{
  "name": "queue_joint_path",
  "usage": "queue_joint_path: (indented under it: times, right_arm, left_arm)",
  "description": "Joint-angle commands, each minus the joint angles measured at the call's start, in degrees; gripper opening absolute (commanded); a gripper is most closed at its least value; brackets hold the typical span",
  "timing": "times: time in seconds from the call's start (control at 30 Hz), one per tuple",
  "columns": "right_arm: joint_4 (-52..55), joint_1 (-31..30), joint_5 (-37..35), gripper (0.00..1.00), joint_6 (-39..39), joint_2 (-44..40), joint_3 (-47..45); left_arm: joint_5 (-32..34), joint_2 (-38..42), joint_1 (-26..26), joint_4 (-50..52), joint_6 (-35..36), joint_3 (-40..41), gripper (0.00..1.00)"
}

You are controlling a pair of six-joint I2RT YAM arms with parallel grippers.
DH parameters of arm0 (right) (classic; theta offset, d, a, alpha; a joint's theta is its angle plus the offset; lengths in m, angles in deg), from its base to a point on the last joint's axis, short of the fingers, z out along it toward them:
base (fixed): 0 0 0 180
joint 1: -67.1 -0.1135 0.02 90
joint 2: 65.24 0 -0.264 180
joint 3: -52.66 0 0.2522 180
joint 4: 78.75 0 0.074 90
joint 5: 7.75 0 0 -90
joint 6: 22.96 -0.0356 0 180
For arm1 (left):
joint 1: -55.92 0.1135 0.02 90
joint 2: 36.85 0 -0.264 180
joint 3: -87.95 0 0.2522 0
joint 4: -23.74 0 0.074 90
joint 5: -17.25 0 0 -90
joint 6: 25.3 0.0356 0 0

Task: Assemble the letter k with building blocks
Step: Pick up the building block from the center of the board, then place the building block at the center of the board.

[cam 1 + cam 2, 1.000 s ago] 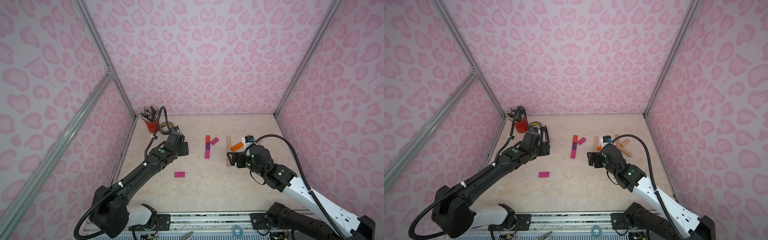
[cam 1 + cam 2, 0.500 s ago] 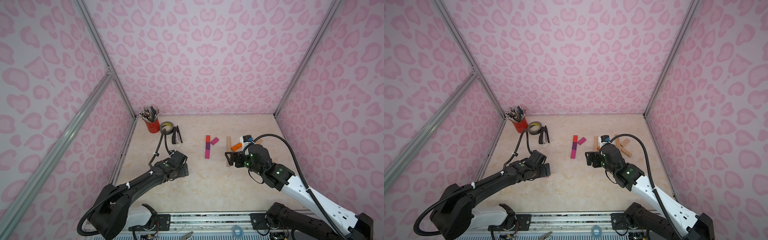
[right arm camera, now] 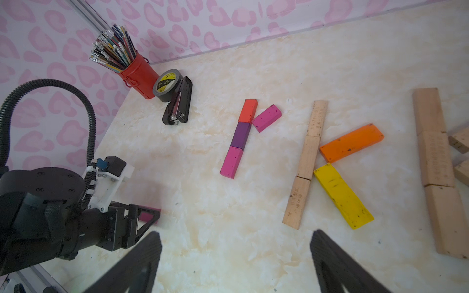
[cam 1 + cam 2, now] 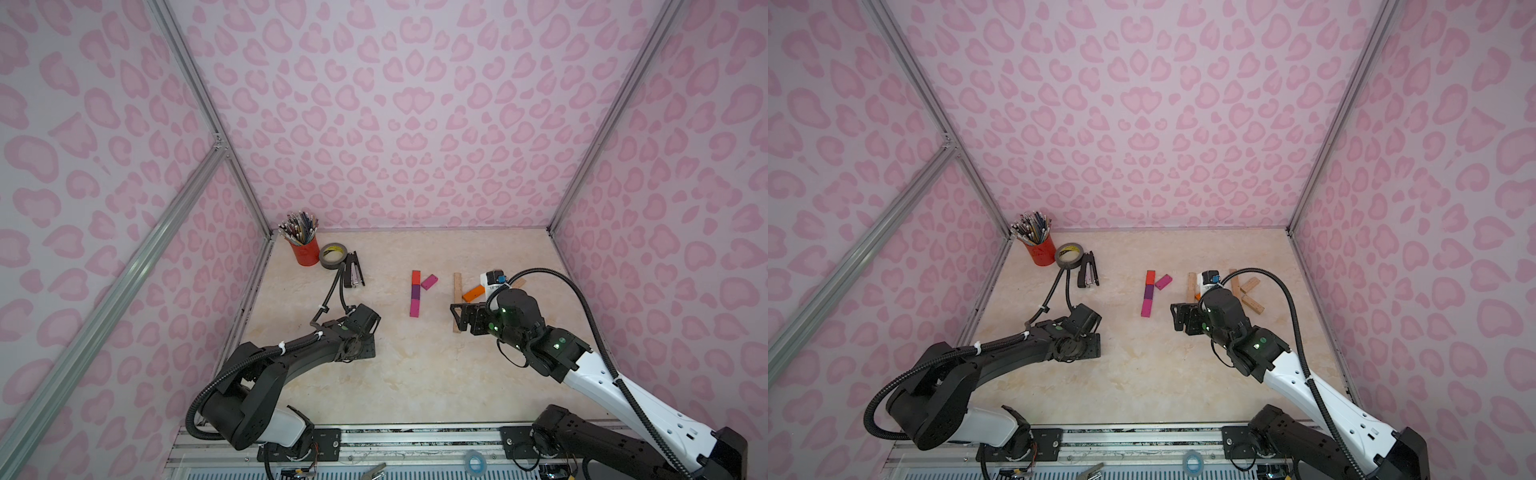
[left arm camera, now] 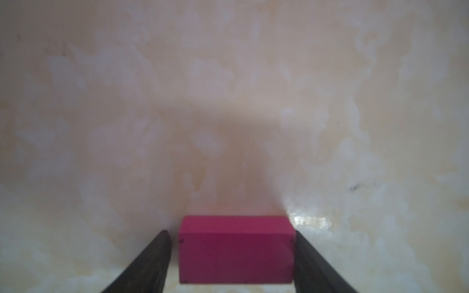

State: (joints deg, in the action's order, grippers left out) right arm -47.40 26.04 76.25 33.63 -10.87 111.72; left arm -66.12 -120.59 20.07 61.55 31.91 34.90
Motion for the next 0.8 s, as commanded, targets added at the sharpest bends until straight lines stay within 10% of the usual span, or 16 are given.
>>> queue_joint_path:
  times: [0.0,0.77]
  right_arm:
    - [-0.64,0.01,-0.50,0.93,-0.25,-0.03,-0.47]
    - [4.20,1.68,-4.46,0.93,1.42,-8.01,-1.90]
  left_arm:
    - [-1.77,-0.79,-0.30,-1.13,0.83,0.01,0.65]
    - [-2.02,-24.96,-17.54,2.43,16.04,-32.61,0.54]
